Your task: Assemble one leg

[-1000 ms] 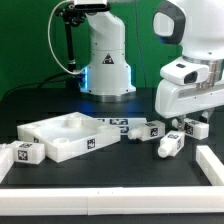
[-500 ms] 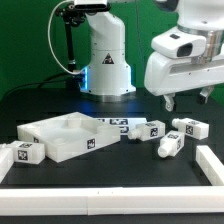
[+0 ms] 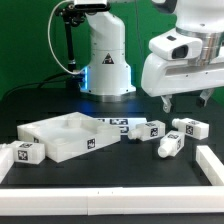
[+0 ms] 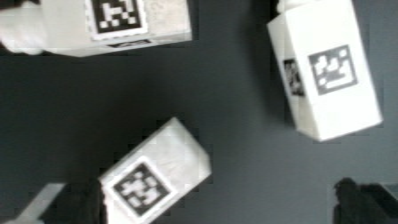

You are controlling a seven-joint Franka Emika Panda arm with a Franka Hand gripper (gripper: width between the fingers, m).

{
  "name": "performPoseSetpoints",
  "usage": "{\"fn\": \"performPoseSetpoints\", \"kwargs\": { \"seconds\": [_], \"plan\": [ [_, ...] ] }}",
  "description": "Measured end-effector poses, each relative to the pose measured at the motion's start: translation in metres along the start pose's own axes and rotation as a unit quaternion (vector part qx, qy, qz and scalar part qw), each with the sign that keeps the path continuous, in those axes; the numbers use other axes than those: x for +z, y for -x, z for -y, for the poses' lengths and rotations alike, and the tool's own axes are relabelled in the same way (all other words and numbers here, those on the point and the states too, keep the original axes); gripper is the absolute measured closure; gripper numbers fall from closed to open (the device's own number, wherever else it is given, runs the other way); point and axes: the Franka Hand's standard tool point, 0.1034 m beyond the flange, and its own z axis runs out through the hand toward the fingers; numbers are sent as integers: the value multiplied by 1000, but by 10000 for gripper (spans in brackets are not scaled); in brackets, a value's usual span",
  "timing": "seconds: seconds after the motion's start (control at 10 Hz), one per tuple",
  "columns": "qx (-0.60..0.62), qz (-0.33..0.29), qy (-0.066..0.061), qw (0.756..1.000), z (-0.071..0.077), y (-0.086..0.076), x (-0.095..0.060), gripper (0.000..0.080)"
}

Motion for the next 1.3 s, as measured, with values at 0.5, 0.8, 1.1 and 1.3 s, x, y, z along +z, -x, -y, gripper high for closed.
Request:
{"fn": "performPoseSetpoints", "kwargs": {
  "seconds": [0.5,0.8,1.1,1.3],
  "plan": [
    [286,7,-23,958,-10,-10,0,150],
    [378,10,-38,925,-15,-12,6,150],
    [416,-22,-51,908,-22,-24,30,150],
    [412,-42,-54,909,-18,-32,50,150]
  ]
}}
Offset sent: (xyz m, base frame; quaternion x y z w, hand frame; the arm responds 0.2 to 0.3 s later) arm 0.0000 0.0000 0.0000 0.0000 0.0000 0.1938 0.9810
